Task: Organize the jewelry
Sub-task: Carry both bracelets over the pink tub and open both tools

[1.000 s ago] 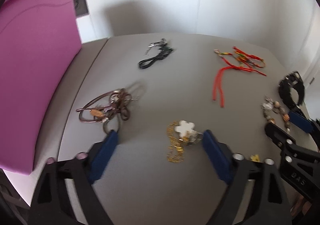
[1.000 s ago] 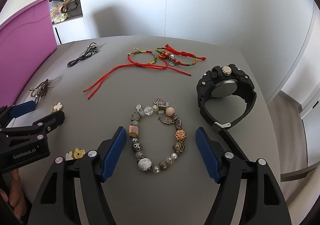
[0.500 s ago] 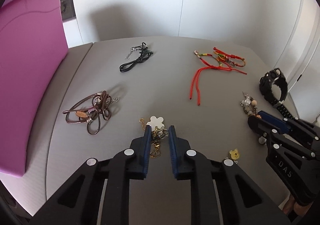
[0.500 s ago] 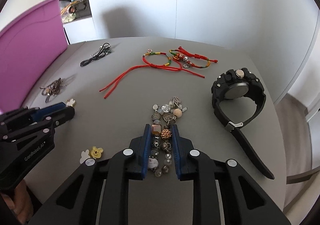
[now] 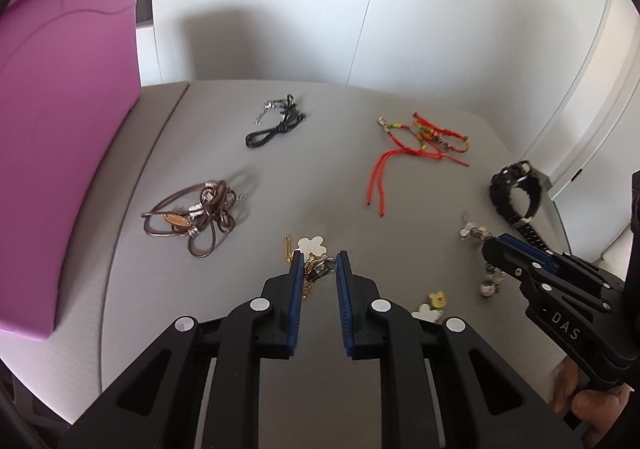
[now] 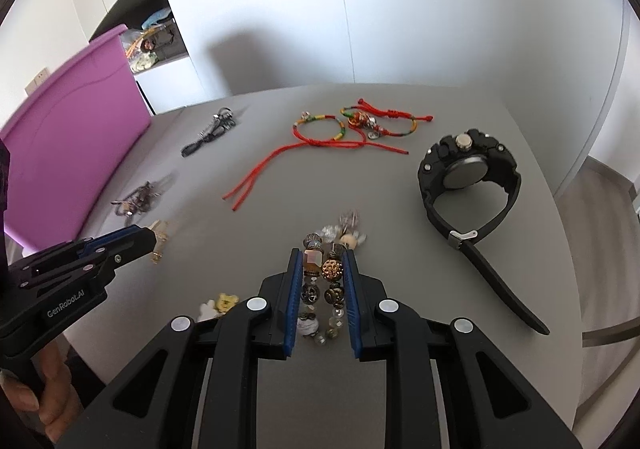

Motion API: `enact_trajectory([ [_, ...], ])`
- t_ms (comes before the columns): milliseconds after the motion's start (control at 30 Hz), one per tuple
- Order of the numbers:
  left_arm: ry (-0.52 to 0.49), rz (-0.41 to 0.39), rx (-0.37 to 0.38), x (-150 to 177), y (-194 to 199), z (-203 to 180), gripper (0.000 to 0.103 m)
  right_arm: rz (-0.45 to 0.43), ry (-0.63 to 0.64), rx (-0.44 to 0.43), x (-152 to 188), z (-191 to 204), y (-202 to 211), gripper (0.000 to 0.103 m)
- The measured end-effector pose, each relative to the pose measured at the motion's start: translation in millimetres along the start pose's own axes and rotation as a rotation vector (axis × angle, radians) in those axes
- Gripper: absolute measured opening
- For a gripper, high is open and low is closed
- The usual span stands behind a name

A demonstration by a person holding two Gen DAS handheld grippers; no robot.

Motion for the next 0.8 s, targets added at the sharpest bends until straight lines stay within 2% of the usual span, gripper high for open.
enact_trajectory([
  [367,0.018,-0.072,0.025,-20.4,51.6,8.0,0.016,-0.065,0.016,-0.029,-19.5,24.8,35.8,0.02],
  [800,0.027,-0.183,0.025,-59.4,134.3,31.1,0.016,-0.188,0.118,-0.135,-75.7,100.9,92.0,0.02],
])
Point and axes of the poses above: each gripper's, at about its wrist camera, not at the fingertips, and y roughly against the way its jaws point, z to its left, x to its underside, the point moved 8 cm from there along -y, roughly the way its jaws point, and after that the axes turned 2 degrees about -y, right-handed, at the moved point
